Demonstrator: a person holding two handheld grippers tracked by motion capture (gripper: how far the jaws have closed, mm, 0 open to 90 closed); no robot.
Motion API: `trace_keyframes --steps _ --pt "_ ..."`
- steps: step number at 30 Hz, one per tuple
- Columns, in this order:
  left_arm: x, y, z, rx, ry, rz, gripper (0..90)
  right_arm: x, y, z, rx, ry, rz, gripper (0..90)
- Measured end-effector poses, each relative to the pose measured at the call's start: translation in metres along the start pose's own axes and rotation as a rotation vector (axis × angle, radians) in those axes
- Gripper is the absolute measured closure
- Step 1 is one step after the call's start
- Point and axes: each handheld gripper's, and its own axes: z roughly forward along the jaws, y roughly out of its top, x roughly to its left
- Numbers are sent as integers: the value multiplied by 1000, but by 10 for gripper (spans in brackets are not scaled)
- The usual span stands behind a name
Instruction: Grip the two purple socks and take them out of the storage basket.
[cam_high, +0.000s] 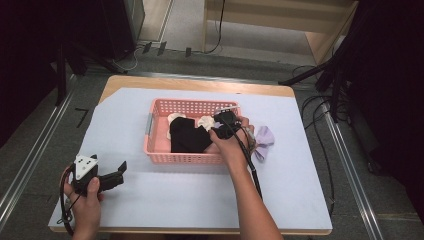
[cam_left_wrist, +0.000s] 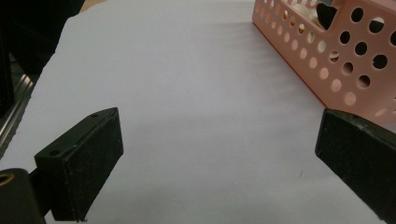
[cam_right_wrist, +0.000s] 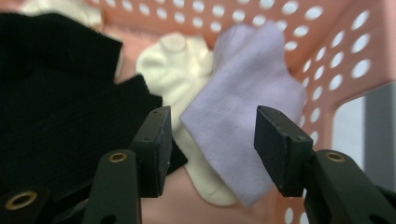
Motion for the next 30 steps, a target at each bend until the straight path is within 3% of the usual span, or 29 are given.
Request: trace_keyframes --steps 1,6,7,8,10,11,12,13,16,19,20,21,22,24,26,27,30 --pt "0 0 0 1 0 1 17 1 3 4 50 -16 -15 470" --pt "0 0 0 1 0 1 17 4 8 8 89 -62 -44 462" --pt "0 0 0 1 2 0 17 5 10 12 145 -77 -56 447" --pt "0 0 0 1 2 0 17 5 10 12 145 -77 -56 447" --pt "0 0 0 2 1 1 17 12 11 20 217 -139 -128 459" --pt "0 0 0 2 1 0 17 12 11 20 217 -139 -128 459" --pt "0 0 0 1 2 0 17 14 12 23 253 -146 -149 508" --pt "0 0 0 0 2 0 17 14 12 23 253 -146 -149 508" --pt "0 0 0 -1 0 1 17 9 13 24 264 -121 -116 647" --pt "0 0 0 -1 0 -1 17 3 13 21 237 -117 -75 810" --pt "0 0 0 0 0 -1 17 -3 11 15 190 -84 -23 859" --pt "0 0 0 0 0 -1 17 -3 11 15 190 -84 -23 859" --pt "0 0 0 0 1 1 17 -8 8 11 137 -41 19 878" --pt "0 0 0 0 2 0 17 -9 7 9 121 -26 28 883" --pt "0 0 0 0 3 0 17 -12 1 3 48 26 60 891" --pt "0 0 0 1 2 0 17 -12 1 3 48 26 60 891" --pt "0 0 0 1 2 0 17 -12 -5 -4 -45 53 66 893"
